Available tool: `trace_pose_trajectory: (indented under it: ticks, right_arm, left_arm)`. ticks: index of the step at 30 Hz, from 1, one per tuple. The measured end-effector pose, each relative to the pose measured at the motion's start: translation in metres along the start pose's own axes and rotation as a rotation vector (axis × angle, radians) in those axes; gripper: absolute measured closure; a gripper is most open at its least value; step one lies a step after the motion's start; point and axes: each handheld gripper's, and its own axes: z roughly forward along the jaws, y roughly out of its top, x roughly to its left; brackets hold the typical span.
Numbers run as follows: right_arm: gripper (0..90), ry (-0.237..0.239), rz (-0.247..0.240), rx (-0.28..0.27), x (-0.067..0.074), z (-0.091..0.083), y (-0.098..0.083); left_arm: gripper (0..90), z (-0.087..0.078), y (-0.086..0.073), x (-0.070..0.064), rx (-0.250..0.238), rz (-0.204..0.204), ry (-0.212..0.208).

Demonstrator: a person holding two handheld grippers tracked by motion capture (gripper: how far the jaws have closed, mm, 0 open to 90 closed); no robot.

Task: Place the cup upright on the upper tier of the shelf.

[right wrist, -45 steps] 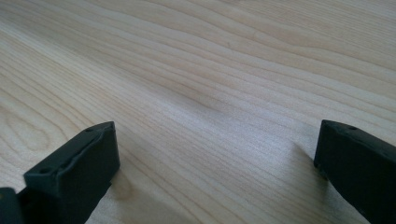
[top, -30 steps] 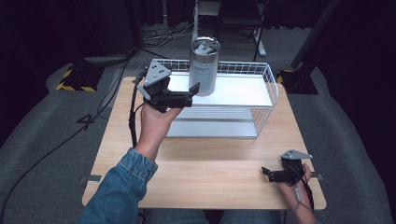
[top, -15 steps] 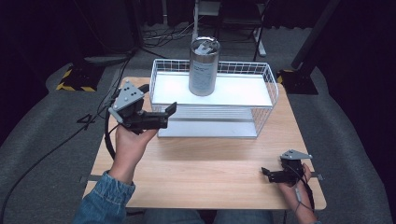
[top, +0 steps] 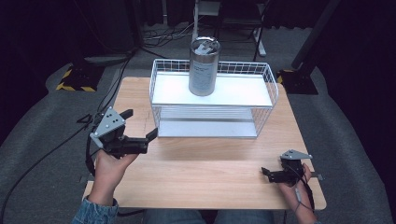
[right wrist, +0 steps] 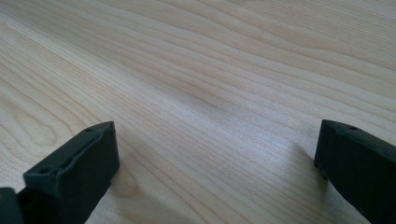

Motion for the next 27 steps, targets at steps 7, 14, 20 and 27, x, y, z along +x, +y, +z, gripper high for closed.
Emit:
trace_pose_trajectory:
  ticks: [7, 14, 20, 27]
  right_arm:
    - [0.3, 0.000, 0.000, 0.000, 0.000, 0.000, 0.000]
    - [0.4, 0.000, 0.000, 0.000, 0.000, 0.000, 0.000]
    - [0.4, 0.000, 0.000, 0.000, 0.000, 0.000, 0.000]
    - [0.4, 0.000, 0.000, 0.000, 0.000, 0.000, 0.000]
  left_arm:
    - [0.0, -0.007, -0.037, 0.010, 0.034, -0.032, 0.019]
    - [0.0, -0.006, -0.075, 0.020, 0.104, -0.042, 0.076]
    - [0.0, 0.002, -0.093, 0.024, 0.159, -0.067, 0.079]
    - [0.1, 0.012, -0.122, 0.031, 0.243, -0.118, 0.094]
